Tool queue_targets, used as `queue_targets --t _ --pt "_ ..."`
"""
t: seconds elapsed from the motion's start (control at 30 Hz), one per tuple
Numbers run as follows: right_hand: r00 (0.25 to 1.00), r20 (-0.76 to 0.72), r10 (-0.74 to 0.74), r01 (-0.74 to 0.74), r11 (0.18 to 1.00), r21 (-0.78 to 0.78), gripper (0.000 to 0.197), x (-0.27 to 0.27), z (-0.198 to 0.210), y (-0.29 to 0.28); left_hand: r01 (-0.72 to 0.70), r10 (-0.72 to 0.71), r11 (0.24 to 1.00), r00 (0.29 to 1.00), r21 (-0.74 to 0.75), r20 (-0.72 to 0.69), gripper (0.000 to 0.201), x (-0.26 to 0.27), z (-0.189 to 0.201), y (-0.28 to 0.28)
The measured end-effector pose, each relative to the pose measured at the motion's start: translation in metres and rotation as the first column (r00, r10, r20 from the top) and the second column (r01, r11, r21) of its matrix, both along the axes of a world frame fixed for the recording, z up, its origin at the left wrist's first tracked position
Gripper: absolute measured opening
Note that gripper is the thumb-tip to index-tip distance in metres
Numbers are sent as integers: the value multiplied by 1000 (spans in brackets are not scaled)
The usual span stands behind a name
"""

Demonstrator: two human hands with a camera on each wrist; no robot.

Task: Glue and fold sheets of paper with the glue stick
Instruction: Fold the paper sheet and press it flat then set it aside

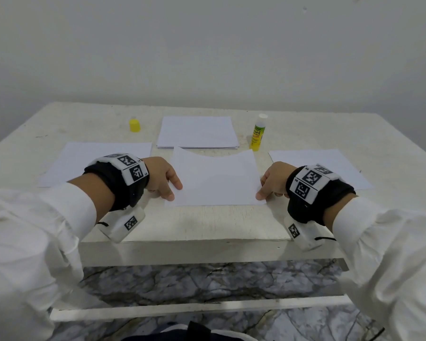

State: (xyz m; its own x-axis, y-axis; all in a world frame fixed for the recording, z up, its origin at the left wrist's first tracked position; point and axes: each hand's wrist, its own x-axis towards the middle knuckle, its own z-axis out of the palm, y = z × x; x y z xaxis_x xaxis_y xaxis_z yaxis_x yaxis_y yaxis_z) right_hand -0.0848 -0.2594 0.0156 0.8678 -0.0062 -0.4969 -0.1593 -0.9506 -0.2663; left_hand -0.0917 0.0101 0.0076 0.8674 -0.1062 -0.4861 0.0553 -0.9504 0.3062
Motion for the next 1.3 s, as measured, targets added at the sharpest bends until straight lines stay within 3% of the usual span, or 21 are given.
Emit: queue_targets --t 0.57,0.93,1.3 --pt "1000 12 -21 21 1000 -11 31 0 -3 3 2 -2 1000 1000 -14 -5 30 2 0 2" --pt "1000 -1 13 -13 999 -48 25 -3 0 4 -77 72 981 997 -180 -36 26 4 -6 8" --pt "999 1 -37 37 999 2 20 -3 1 5 -109 107 975 994 -191 -21 27 0 -6 9"
